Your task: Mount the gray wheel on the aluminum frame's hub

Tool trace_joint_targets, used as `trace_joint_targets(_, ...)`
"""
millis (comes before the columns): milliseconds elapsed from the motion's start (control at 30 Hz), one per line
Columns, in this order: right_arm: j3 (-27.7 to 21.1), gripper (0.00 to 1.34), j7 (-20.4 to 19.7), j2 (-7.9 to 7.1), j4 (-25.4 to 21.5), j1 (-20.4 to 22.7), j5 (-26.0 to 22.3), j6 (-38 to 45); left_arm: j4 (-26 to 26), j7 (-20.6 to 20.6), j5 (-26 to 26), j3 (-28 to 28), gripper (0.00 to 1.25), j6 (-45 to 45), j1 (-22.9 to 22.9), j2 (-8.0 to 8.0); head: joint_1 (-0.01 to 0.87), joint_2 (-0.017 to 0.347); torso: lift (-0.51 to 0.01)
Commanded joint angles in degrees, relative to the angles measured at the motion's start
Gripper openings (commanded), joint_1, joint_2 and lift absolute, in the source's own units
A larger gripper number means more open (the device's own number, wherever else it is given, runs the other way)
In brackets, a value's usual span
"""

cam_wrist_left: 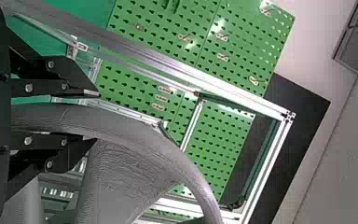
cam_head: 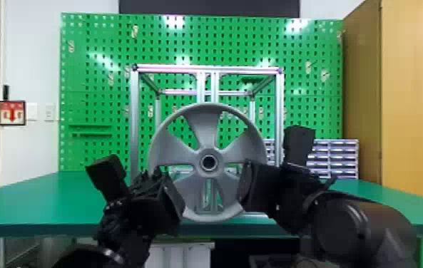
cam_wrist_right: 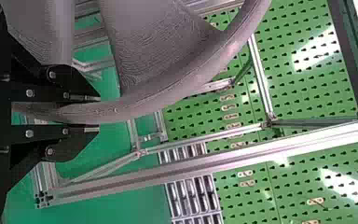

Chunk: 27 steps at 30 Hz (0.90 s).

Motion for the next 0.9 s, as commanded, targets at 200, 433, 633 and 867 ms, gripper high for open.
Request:
trace_joint_targets(200, -0.2, 0.27, 0.0, 0.05, 2.4, -1.4, 1.0, 0.0, 1.6, 0.0, -0.7, 0.4, 0.35, -0.1, -0.8, -0.49, -0.005, 0.006, -0.499)
trace_joint_targets(433, -0.1, 0.27, 0.0, 0.05, 2.9, -1.6, 1.2, -0.2, 2.6, 0.0, -1.1, 0.5, 0.35, -0.1, -1.5, -0.57, -0.005, 0.006, -0.499)
trace_joint_targets(633, 0.1, 0.27, 0.0, 0.05, 3.0, -1.8, 1.3, -0.3, 3.4, 0.0, -1.3, 0.7, 0.35, -0.1, -2.0, -0.66, -0.005, 0.006, -0.499)
trace_joint_targets(867, -0.1, 0.27, 0.0, 0.05, 3.0, -1.6, 1.3, -0.5, 3.4, 0.0, -1.3, 0.8, 0.35, -0.4, -1.8, -0.66, -0.005, 0.006, -0.499)
